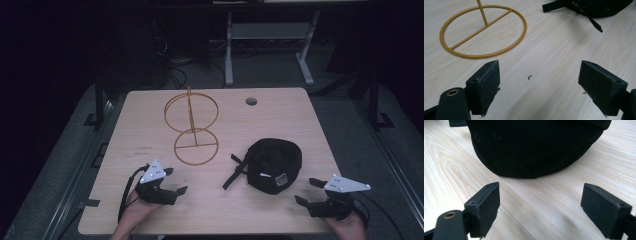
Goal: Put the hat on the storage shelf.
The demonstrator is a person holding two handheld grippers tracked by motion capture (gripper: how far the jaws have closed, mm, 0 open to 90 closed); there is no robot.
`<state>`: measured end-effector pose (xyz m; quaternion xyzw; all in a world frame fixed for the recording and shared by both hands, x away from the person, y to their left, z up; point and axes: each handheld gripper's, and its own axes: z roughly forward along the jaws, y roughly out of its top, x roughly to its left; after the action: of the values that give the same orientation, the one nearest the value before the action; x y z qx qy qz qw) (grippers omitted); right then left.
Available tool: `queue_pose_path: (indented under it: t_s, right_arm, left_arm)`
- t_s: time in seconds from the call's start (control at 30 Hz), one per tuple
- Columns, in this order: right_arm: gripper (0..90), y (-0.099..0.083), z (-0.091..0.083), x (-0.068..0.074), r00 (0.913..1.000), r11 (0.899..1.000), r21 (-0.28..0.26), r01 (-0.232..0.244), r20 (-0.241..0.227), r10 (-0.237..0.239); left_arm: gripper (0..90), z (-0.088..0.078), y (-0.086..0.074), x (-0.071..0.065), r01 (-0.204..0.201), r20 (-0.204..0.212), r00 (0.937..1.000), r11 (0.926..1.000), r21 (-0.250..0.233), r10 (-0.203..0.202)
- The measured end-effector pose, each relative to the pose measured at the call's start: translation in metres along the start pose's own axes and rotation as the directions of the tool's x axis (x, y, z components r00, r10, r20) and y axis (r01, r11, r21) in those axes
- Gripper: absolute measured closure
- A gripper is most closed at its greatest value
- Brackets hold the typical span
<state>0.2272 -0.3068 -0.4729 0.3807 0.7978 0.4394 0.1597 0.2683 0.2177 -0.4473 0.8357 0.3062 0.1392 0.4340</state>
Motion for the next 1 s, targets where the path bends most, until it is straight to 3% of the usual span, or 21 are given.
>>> queue_pose_path:
  t_s: [0.17,0.4,0.73,1.0]
  right_arm:
    - [15.4,0.0,0.001,-0.001,1.0,1.0,0.0,0.001,-0.009,-0.001]
    - [15.4,0.003,0.003,0.005,0.9996,1.0,0.011,0.017,-0.023,-0.017]
    - [15.4,0.004,0.002,0.007,0.9994,1.0,0.007,0.025,-0.025,-0.024]
    - [15.4,0.003,0.001,0.005,0.9993,1.0,0.004,0.023,-0.03,-0.023]
  left_arm:
    - [17.7,0.0,0.0,-0.001,0.021,0.014,0.9997,0.9997,0.014,-0.021]
    - [17.6,-0.003,0.002,-0.002,0.043,0.031,0.9986,0.9988,-0.022,-0.042]
    - [17.6,0.002,0.008,-0.014,-0.014,0.056,0.9983,0.9999,-0.004,0.014]
    - [17.6,0.005,0.011,-0.016,-0.011,0.065,0.9978,0.9999,0.0,0.011]
